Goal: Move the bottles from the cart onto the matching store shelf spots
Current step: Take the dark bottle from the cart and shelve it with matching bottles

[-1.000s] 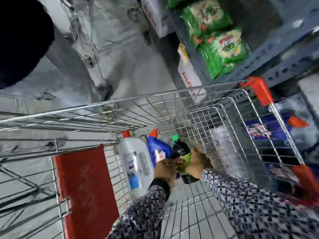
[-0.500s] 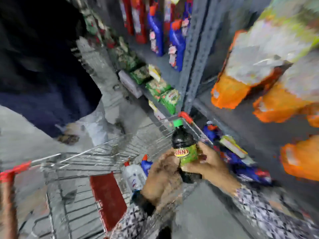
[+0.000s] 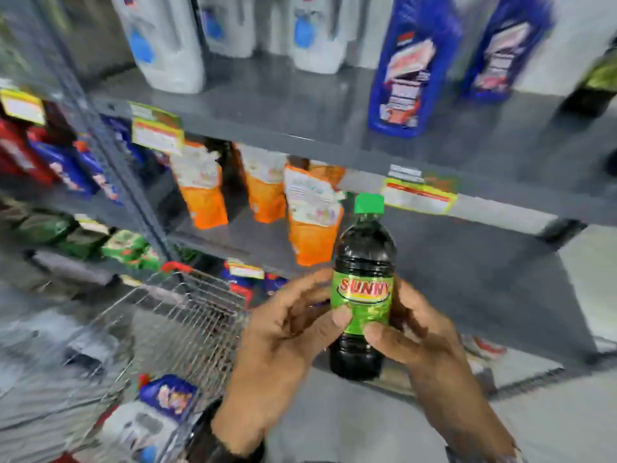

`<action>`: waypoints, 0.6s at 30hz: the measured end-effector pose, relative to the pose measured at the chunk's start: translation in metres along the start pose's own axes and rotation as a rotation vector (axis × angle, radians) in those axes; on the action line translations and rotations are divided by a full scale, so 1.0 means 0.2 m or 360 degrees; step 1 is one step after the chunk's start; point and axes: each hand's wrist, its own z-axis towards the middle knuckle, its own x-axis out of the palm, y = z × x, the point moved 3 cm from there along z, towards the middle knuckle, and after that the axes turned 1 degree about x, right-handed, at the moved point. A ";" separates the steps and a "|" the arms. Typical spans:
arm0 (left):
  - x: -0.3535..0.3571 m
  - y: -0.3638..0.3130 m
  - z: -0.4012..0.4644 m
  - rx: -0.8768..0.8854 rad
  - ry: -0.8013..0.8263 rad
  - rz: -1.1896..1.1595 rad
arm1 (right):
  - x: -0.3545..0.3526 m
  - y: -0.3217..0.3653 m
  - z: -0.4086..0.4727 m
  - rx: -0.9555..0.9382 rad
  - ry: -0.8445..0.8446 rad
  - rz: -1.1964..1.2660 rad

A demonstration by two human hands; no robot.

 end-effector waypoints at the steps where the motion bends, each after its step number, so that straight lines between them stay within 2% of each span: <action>1: 0.05 0.02 0.00 -0.0012 0.0032 -0.0003 | -0.05 0.01 -0.03 -0.0004 -0.0026 0.0004; 11: 0.34 0.04 0.01 -0.0084 0.0163 0.0133 | -0.30 0.11 -0.19 -0.0154 -0.0104 -0.0052; 14: 0.52 -0.04 0.13 0.0076 0.0336 0.0235 | -0.45 0.30 -0.16 -0.0312 -0.0194 -0.0182; 18: 0.92 -0.24 0.43 0.0433 0.0691 0.0430 | -0.76 0.68 -0.02 -0.0583 -0.0379 -0.0443</action>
